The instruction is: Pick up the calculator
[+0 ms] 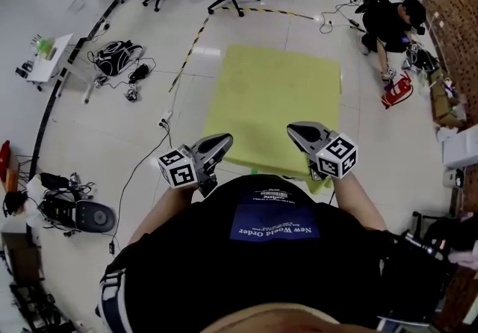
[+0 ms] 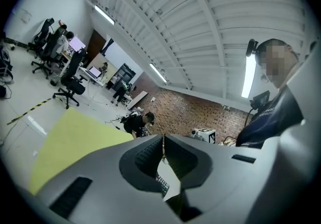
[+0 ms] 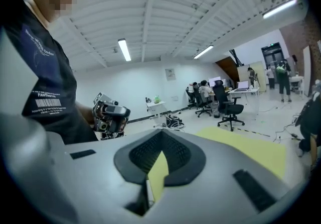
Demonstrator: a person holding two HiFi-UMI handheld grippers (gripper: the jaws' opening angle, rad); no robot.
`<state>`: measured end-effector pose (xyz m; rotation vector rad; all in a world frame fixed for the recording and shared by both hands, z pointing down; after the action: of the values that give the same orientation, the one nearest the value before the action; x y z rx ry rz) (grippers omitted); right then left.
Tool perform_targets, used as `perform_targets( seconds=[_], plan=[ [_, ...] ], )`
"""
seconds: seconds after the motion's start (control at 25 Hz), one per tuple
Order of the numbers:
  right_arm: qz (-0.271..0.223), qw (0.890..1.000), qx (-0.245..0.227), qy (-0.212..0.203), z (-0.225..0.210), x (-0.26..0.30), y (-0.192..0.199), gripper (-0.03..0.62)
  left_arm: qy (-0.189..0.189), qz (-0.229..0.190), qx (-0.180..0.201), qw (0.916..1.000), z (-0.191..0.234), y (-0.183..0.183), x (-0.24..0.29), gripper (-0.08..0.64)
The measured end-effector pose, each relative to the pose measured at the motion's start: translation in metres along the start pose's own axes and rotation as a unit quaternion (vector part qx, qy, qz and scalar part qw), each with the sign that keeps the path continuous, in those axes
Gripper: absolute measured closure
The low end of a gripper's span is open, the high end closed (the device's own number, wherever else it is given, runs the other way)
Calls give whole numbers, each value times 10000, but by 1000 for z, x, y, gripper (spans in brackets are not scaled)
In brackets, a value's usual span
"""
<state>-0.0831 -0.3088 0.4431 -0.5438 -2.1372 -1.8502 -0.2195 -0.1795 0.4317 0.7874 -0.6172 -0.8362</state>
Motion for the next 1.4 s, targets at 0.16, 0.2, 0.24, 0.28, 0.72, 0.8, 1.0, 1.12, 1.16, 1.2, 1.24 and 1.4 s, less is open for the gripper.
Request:
perform_targets(
  seconds=[0.16, 0.2, 0.24, 0.28, 0.72, 0.8, 1.0, 1.12, 1.16, 1.2, 1.24, 1.4],
  plan=[
    [-26, 9999, 88, 95, 5, 34, -9, 607, 29, 12, 2, 10000, 31, -4, -26, 541],
    [-50, 9997, 166, 145, 6, 40, -13, 607, 74, 17, 57, 10000, 37, -8, -30, 541],
    [-72, 9995, 241, 201, 6, 45, -17, 607, 118, 23, 109, 9999, 42, -13, -33, 541],
    [-82, 9992, 301, 267, 7, 50, -21, 607, 159, 30, 139, 9998, 49, -18, -37, 541],
    [-60, 9922, 709, 1021, 24, 89, -33, 607, 901, 524, 364, 9939, 105, -30, -61, 541],
    [-143, 9906, 754, 1134, 18, 70, -26, 607, 976, 661, 399, 9922, 95, -27, -43, 541],
    [-362, 9832, 953, 1515, 5, -10, 16, 607, 1131, 1089, 448, 9866, 51, -3, 21, 541],
    [-496, 9750, 1074, 1884, -3, -71, 48, 607, 1337, 1471, 607, 9782, 22, 14, 71, 541],
    [-555, 9706, 1150, 2043, -7, -92, 59, 607, 1433, 1625, 662, 9740, 13, 21, 91, 541],
    [-621, 9654, 1242, 2209, -11, -114, 71, 607, 1544, 1807, 718, 9687, 3, 28, 112, 541],
    [-683, 9597, 1335, 2377, -16, -136, 83, 607, 1668, 2013, 786, 9620, -7, 38, 135, 541],
    [-831, 9358, 1674, 2990, -27, -210, 132, 607, 2169, 2914, 1168, 9243, -43, 89, 217, 541]
  ],
)
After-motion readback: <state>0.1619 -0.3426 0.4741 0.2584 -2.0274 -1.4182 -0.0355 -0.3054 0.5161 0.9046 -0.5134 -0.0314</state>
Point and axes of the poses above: the fingertips, and each gripper's own axes: x forward along the fingers, z to its left, y out of its underside, the point moved 2 cm from there along -x, backward along the fingers, and after that the axes turned 11 degrees about z, right-handed, at the moved point
